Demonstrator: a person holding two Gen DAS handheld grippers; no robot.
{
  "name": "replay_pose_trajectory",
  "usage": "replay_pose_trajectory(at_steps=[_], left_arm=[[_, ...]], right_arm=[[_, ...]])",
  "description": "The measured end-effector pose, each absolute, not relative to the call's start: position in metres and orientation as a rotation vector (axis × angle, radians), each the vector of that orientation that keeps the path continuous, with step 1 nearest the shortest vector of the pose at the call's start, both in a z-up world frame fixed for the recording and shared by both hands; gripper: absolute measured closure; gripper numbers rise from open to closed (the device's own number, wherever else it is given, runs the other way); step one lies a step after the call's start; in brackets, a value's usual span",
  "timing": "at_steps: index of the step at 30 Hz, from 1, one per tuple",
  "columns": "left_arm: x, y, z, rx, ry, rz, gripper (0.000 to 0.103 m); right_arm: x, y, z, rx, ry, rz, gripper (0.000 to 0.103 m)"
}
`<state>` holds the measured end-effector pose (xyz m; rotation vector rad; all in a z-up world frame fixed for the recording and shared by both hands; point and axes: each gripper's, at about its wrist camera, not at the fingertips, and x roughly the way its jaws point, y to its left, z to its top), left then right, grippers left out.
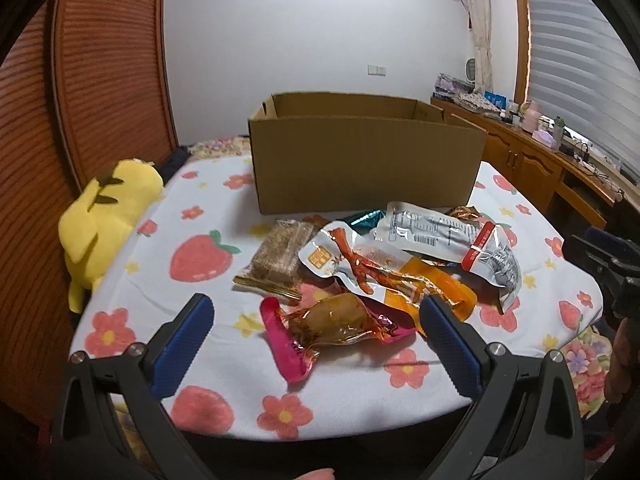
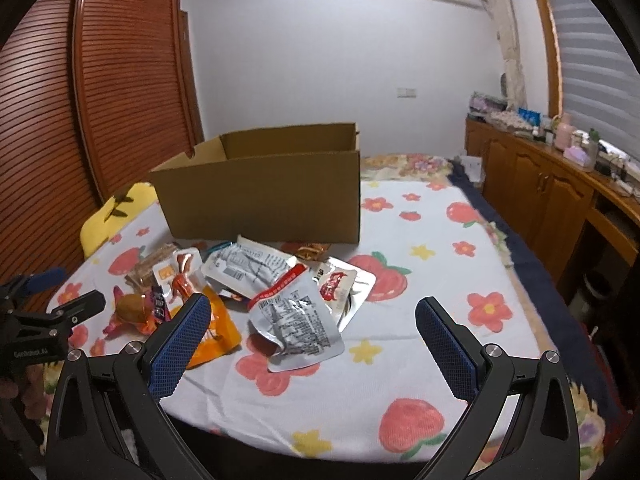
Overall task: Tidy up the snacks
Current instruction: 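Grasp the pink sausage pack with the left tool while the right tool grasps the silver pouch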
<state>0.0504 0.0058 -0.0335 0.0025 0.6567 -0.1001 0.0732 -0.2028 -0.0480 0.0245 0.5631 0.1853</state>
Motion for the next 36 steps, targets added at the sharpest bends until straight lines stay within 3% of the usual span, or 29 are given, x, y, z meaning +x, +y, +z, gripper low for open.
replay_pose_trajectory(at_steps=[4, 12, 20, 36], left_arm=[[0.062, 0.01, -0.041, -0.002, 0.694, -0.12, 0.0], [0.077, 0.027, -0.051, 0.011, 0.753, -0.139, 0.0], [0.089, 0.038, -0.061, 0.008, 0.811, -0.199, 0.001], [0.113, 0.016, -0.061, 0.321, 0.909, -0.475, 0.005]], right_arm=[[0.09, -0.203, -0.057, 0.003, 0.611, 0.252, 0.0], [0.13, -0.188, -0.078, -0.09, 0.749, 0.368, 0.012], [0.144, -0.18, -0.097, -0.173, 0.814, 0.384, 0.014], [0.15, -0.174, -0.118, -0.215, 0.866, 0.381, 0.021]])
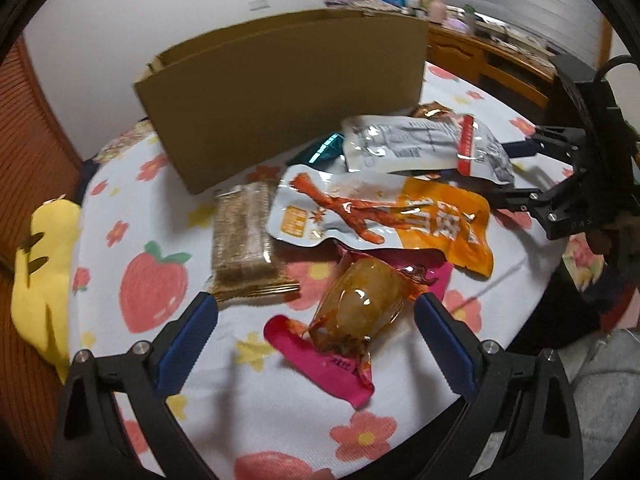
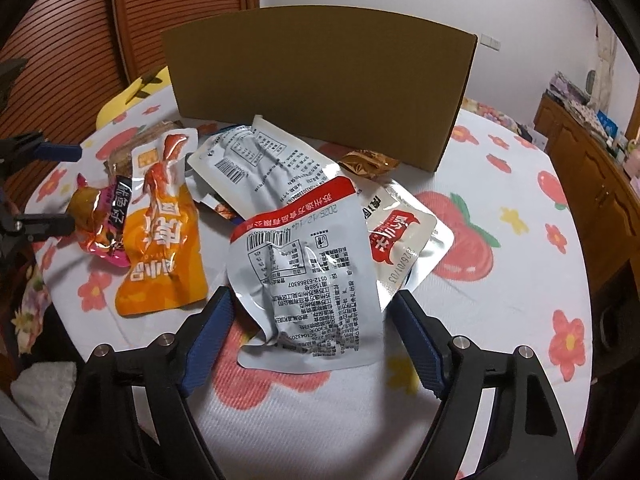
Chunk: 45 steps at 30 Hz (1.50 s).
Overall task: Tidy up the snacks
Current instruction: 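Grasp the pink sausage pack with the left tool while the right tool grasps the silver pouch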
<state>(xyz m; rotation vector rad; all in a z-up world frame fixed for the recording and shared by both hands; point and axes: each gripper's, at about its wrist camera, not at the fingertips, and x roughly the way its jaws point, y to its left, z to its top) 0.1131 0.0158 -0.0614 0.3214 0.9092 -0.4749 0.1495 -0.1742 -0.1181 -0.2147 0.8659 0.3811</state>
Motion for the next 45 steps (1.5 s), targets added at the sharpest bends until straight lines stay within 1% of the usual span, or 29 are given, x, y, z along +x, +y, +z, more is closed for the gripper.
replay_pose_trajectory(at_steps=[5, 8, 17, 18, 19, 21, 22, 23, 25, 29, 34, 40, 41, 42, 45], left_arm=[[0.121, 0.012, -0.062, 0.306, 0.955, -0.562, 0.009], [0.12, 0.01, -0.062, 0.316, 0.974, -0.592, 0.015], [0.118, 0.004, -0.069, 0.333, 1.008, -0.654, 0.016], [0.118, 0.003, -0.071, 0.34, 1.016, -0.65, 0.02], [0.118, 0.001, -0.073, 0.349, 1.018, -0.638, 0.022], [0.118, 0.001, -0.073, 0.356, 1.009, -0.616, 0.037], [0.118, 0.002, -0.073, 0.343, 1.01, -0.618, 0.039], [0.118, 0.003, -0.073, 0.326, 1.01, -0.618, 0.04], [0.117, 0.005, -0.073, 0.309, 1.002, -0.605, 0.041], [0.11, 0.01, -0.073, 0.256, 0.98, -0.572, 0.044], [0.099, 0.016, -0.075, 0.182, 0.937, -0.535, 0.046], [0.083, 0.023, -0.077, 0.095, 0.871, -0.485, 0.052], [0.081, 0.023, -0.076, 0.088, 0.861, -0.482, 0.06], [0.078, 0.025, -0.074, 0.076, 0.842, -0.479, 0.063], [0.076, 0.027, -0.075, 0.052, 0.846, -0.464, 0.064]], right_arm=[[0.15, -0.173, -0.119, -0.22, 0.865, 0.383, 0.021], [0.15, -0.174, -0.118, -0.221, 0.865, 0.385, 0.022], [0.15, -0.175, -0.119, -0.218, 0.864, 0.388, 0.022], [0.151, -0.176, -0.118, -0.218, 0.865, 0.389, 0.022], [0.151, -0.176, -0.118, -0.216, 0.865, 0.392, 0.025], [0.151, -0.176, -0.117, -0.215, 0.863, 0.391, 0.032], [0.151, -0.177, -0.117, -0.213, 0.861, 0.391, 0.039], [0.151, -0.177, -0.117, -0.212, 0.86, 0.39, 0.042], [0.149, -0.177, -0.116, -0.21, 0.862, 0.394, 0.042], [0.147, -0.18, -0.114, -0.186, 0.859, 0.403, 0.046], [0.14, -0.185, -0.112, -0.144, 0.85, 0.413, 0.047], [0.134, -0.192, -0.108, -0.094, 0.828, 0.398, 0.047], [0.133, -0.193, -0.107, -0.09, 0.823, 0.396, 0.047], [0.133, -0.194, -0.105, -0.083, 0.817, 0.394, 0.047], [0.132, -0.197, -0.102, -0.07, 0.807, 0.385, 0.047]])
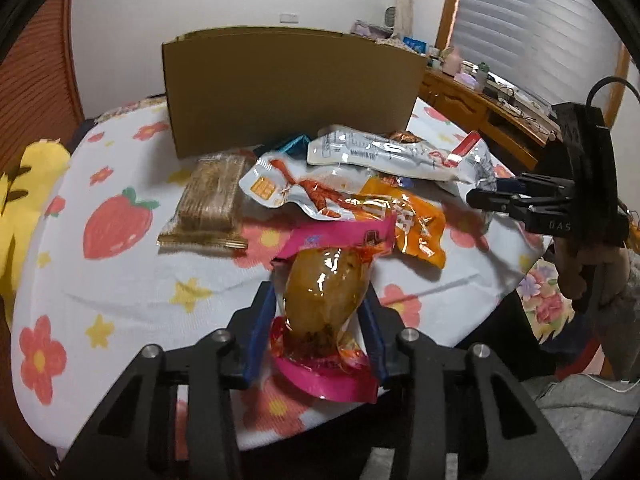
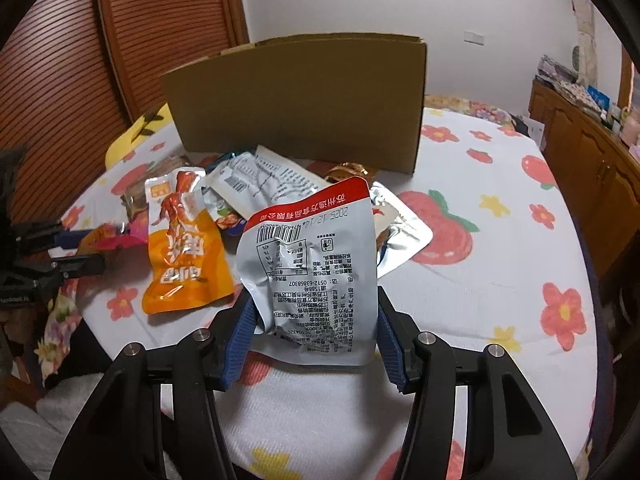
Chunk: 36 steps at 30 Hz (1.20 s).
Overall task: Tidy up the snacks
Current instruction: 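Carry both packs over the box and open both tools to drop them in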
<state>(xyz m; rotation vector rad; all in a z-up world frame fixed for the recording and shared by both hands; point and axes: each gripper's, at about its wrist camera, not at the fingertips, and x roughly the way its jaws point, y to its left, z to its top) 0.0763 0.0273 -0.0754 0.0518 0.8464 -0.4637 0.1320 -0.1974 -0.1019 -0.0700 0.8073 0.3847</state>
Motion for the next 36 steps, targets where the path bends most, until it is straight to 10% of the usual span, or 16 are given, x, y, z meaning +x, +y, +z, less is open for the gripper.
replay_pose_trajectory(at_steps=[36], left_arm=[[0.133, 0.04, 0.055, 0.005, 0.561, -0.408, 0.065]], right_arm=[[0.158, -0.184, -0.015, -0.123, 0.63, 0.396, 0.047]])
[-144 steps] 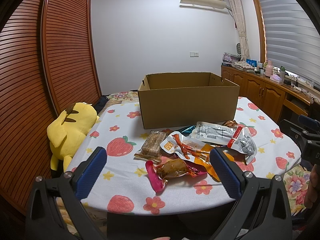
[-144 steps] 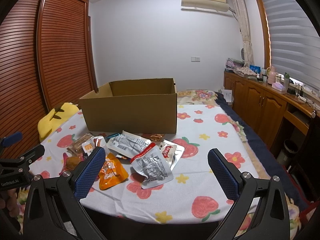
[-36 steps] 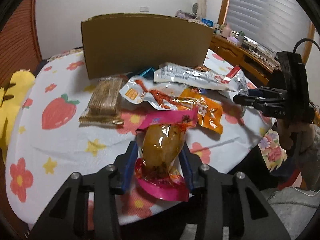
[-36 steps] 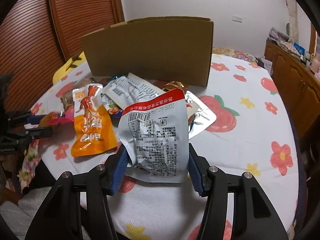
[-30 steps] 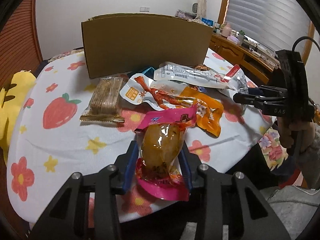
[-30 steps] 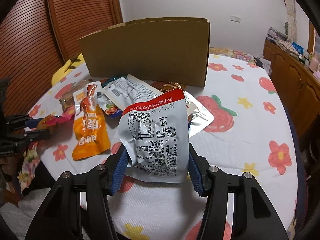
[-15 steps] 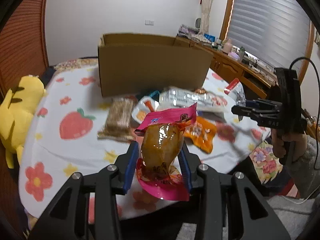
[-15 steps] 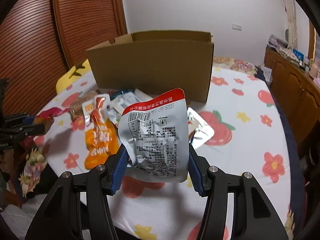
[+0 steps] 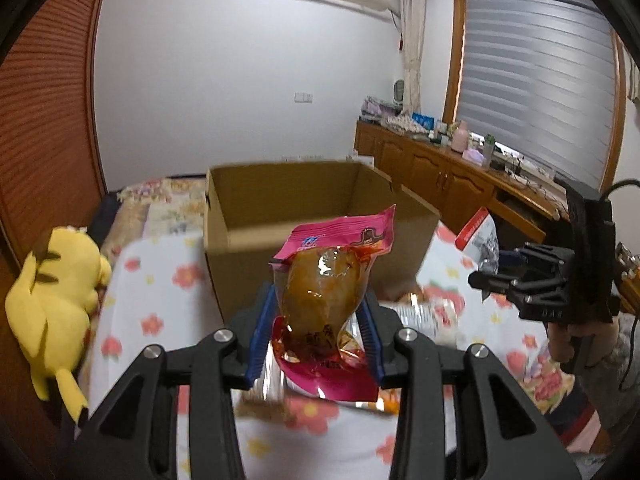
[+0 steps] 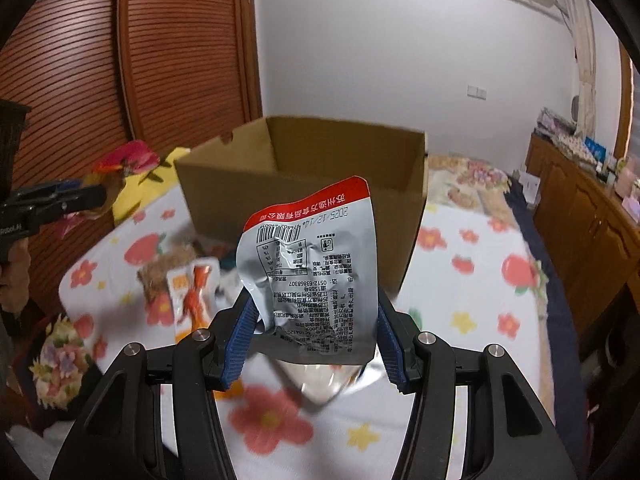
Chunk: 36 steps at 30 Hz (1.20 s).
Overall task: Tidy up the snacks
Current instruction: 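Carry both packs over the box and open both tools to drop them in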
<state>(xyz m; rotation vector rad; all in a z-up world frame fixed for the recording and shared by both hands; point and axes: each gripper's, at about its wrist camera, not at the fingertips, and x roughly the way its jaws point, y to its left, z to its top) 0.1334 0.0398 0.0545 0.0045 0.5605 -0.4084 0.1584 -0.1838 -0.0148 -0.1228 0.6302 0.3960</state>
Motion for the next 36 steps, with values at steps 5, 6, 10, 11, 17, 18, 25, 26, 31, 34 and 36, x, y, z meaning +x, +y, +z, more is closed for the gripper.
replay_pose_trajectory(at_steps=[5, 6, 10, 11, 17, 18, 25, 26, 31, 34, 36], left_arm=[[0.16, 0.032, 0.087, -0.004, 0.511, -0.415, 0.065], [0.165, 0.028, 0.093, 0.006, 0.501, -0.412, 0.065], [0.183, 0.02, 0.101, 0.019, 0.487, -0.408, 0.065], [0.187, 0.018, 0.102, 0.024, 0.482, -0.403, 0.065], [0.222, 0.008, 0.085, 0.038, 0.486, -0.37, 0.064], [0.227, 0.007, 0.081, 0.037, 0.492, -0.364, 0.064], [0.267, 0.001, 0.049, 0.039, 0.561, -0.312, 0.064], [0.271, 0.001, 0.044, 0.043, 0.568, -0.305, 0.064], [0.282, 0.0, 0.032, 0.04, 0.612, -0.288, 0.061], [0.285, -0.001, 0.026, 0.044, 0.629, -0.273, 0.056], [0.286, -0.001, 0.022, 0.059, 0.633, -0.259, 0.045]], right_arm=[[0.189, -0.18, 0.009, -0.121, 0.598, 0.384, 0.047], [0.196, -0.18, 0.013, -0.117, 0.593, 0.382, 0.047], [0.224, -0.177, 0.023, -0.11, 0.593, 0.37, 0.047], [0.23, -0.176, 0.024, -0.108, 0.595, 0.366, 0.047], [0.269, -0.165, 0.019, -0.104, 0.624, 0.339, 0.047], [0.275, -0.163, 0.016, -0.105, 0.631, 0.333, 0.047], [0.309, -0.153, -0.002, -0.117, 0.678, 0.289, 0.047], [0.311, -0.152, -0.003, -0.116, 0.681, 0.288, 0.047], [0.317, -0.151, -0.009, -0.118, 0.699, 0.276, 0.046], [0.322, -0.15, -0.014, -0.111, 0.717, 0.275, 0.046], [0.324, -0.15, -0.017, -0.119, 0.728, 0.275, 0.045]])
